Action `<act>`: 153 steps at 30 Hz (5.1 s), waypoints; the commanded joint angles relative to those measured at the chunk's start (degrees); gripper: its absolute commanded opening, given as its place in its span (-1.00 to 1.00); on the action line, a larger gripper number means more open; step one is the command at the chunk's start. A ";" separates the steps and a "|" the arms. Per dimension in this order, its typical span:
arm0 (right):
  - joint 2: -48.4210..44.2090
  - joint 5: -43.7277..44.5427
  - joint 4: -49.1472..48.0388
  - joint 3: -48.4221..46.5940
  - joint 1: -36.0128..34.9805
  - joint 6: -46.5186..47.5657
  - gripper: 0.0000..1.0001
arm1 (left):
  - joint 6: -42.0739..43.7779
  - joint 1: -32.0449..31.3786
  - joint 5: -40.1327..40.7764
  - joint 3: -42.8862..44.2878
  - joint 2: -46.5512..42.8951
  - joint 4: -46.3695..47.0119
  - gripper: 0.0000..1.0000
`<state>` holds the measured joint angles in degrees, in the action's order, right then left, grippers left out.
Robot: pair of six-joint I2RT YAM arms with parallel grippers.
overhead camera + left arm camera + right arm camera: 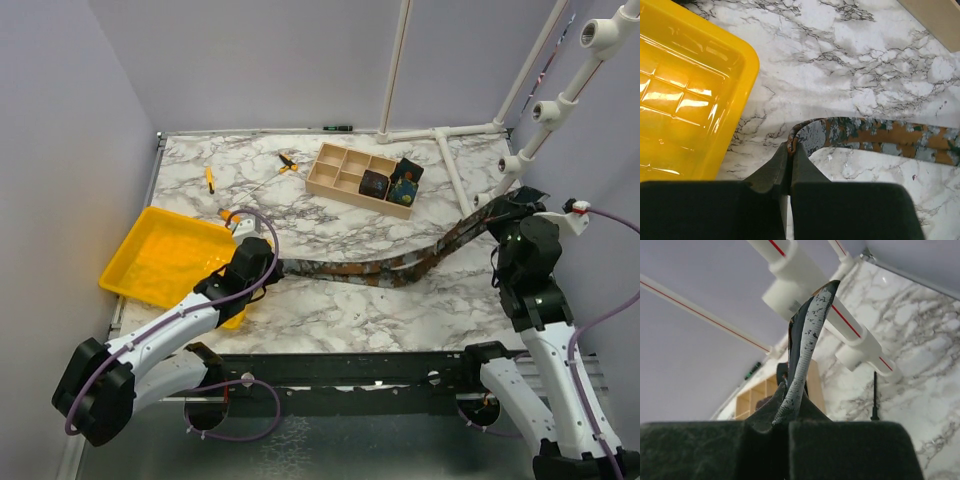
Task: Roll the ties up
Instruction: Flatten out the tie at the center of the board.
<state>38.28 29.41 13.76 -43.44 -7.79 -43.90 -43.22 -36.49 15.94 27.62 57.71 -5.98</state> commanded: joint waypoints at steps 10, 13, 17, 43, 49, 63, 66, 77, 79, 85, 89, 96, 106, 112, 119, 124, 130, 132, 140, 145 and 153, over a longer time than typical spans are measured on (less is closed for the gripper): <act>-6.82 4.02 7.91 18.16 0.60 -2.73 -1.00 | -2.92 0.19 0.00 -4.23 -0.25 1.78 -1.00; -7.12 5.34 9.51 20.02 1.29 -4.24 -1.00 | -3.16 0.21 -0.74 -4.92 -0.26 2.31 -1.00; -3.18 5.38 10.38 19.74 4.40 -4.94 -1.00 | -3.36 0.19 -1.94 -4.94 0.82 2.70 -1.00; 13.69 -6.28 4.47 1.29 26.93 7.98 0.99 | -3.91 0.19 -7.96 -3.63 3.03 3.15 -1.00; 9.51 -19.20 4.11 5.43 20.00 5.56 0.64 | -4.25 0.19 -9.50 -3.83 1.55 1.67 -1.00; 25.04 -20.63 2.01 19.27 23.27 -6.70 -0.12 | 3.26 -0.07 -28.25 0.99 9.25 -1.55 -1.00; 27.80 -19.80 2.04 19.07 25.68 -6.36 -0.10 | 3.90 -0.07 -27.69 0.98 9.83 -1.81 -1.00; 24.83 -18.01 3.40 17.35 30.97 -0.71 0.12 | 3.91 -0.06 -21.32 1.57 7.87 -5.76 -0.49; 22.34 -22.04 2.98 16.46 30.86 2.52 0.26 | 3.94 -0.04 -19.90 1.89 7.33 -6.25 -0.34; 13.91 -34.76 -3.84 18.37 22.92 2.57 0.56 | 3.40 0.06 -16.81 2.73 5.63 -7.41 0.09; 14.07 -39.23 -6.07 14.55 7.87 7.24 0.52 | 3.14 -0.02 -16.38 2.81 0.65 -7.98 0.21; 24.34 -30.32 3.52 6.56 -18.68 16.58 0.41 | 1.09 0.02 -12.97 3.49 -4.94 -10.84 0.27; 35.79 -19.21 8.23 5.70 -33.95 15.11 0.28 | -3.05 0.02 -10.84 0.58 -8.85 -11.22 0.27; 38.68 -17.75 9.54 5.12 -34.77 14.19 0.19 | -3.02 0.02 -11.29 0.45 -7.88 -11.24 0.27; 43.46 -14.85 11.56 3.27 -35.10 12.19 -0.33 | -2.40 0.04 -11.65 0.89 -6.74 -11.25 0.27; 40.13 -14.11 12.43 2.64 -35.10 11.57 -0.97 | -2.05 0.02 -11.56 0.86 -7.22 -11.25 0.27; 37.14 -14.81 15.82 -2.16 -35.10 12.30 -1.00 | -2.01 0.02 -11.46 1.18 -6.89 -11.24 0.27; 37.24 -14.42 16.48 -3.52 -35.10 12.55 -0.99 | -1.87 0.02 -11.38 1.37 -6.87 -11.25 0.27; 42.24 -13.17 14.21 -4.80 -35.10 15.51 -1.00 | -1.95 0.02 -11.54 1.22 -7.23 -11.21 0.27; 45.74 -13.23 12.22 -4.29 -35.10 16.08 -0.99 | -2.13 0.02 -11.57 0.78 -8.18 -11.42 0.27; 45.80 -9.64 13.65 -4.54 -34.85 14.38 -0.06 | -1.33 0.02 -12.45 2.18 -8.22 -12.70 0.29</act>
<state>84.84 15.79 26.70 -47.68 -42.50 -28.93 -45.74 -36.49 3.49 28.71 50.24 -16.53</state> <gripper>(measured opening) 0.370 0.639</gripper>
